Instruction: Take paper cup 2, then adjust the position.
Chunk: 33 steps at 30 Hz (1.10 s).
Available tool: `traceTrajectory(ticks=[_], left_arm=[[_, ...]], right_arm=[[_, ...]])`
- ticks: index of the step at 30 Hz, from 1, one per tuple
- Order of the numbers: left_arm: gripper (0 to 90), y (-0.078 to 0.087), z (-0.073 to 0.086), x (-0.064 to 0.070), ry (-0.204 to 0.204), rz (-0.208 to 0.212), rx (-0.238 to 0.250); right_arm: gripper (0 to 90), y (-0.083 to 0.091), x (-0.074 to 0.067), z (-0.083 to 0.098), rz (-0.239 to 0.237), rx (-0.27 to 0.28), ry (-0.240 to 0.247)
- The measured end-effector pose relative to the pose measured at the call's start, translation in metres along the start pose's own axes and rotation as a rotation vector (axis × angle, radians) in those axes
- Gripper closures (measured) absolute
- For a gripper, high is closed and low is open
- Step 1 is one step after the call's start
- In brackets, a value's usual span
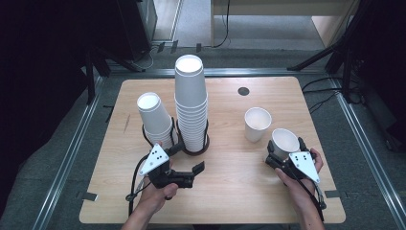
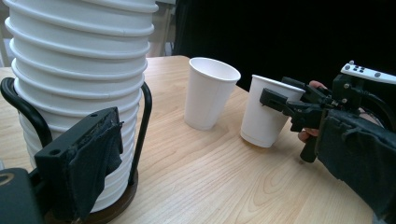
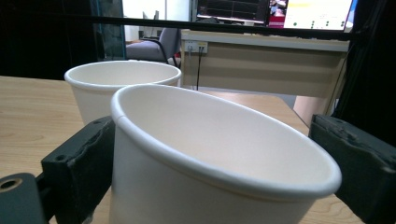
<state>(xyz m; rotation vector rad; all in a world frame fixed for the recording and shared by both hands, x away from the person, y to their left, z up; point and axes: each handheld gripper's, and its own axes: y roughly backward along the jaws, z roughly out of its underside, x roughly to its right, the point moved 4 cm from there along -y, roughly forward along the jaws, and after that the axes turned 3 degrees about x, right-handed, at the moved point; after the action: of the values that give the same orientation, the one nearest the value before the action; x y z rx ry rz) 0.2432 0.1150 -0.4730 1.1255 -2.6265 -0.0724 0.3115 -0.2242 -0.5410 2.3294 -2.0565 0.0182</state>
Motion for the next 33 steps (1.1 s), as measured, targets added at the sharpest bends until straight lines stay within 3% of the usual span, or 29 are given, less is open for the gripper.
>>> traceTrajectory(ticks=[8, 18, 27, 33], left_arm=[[1.0, 0.001, 0.0, -0.001, 0.004, -0.002, 0.001], [1.0, 0.005, 0.001, -0.009, 0.004, -0.03, -0.004], [1.0, 0.02, 0.008, -0.018, -0.009, -0.095, -0.018], [1.0, 0.048, 0.016, -0.034, 0.001, -0.167, -0.007]], right_arm=[[0.0, 0.004, -0.004, -0.003, -0.055, -0.017, -0.027], [0.0, 0.019, -0.006, -0.012, -0.119, -0.002, -0.005], [0.0, 0.033, -0.006, -0.018, -0.147, 0.006, -0.008], [0.0, 0.043, -0.005, -0.025, -0.146, 0.018, -0.018]])
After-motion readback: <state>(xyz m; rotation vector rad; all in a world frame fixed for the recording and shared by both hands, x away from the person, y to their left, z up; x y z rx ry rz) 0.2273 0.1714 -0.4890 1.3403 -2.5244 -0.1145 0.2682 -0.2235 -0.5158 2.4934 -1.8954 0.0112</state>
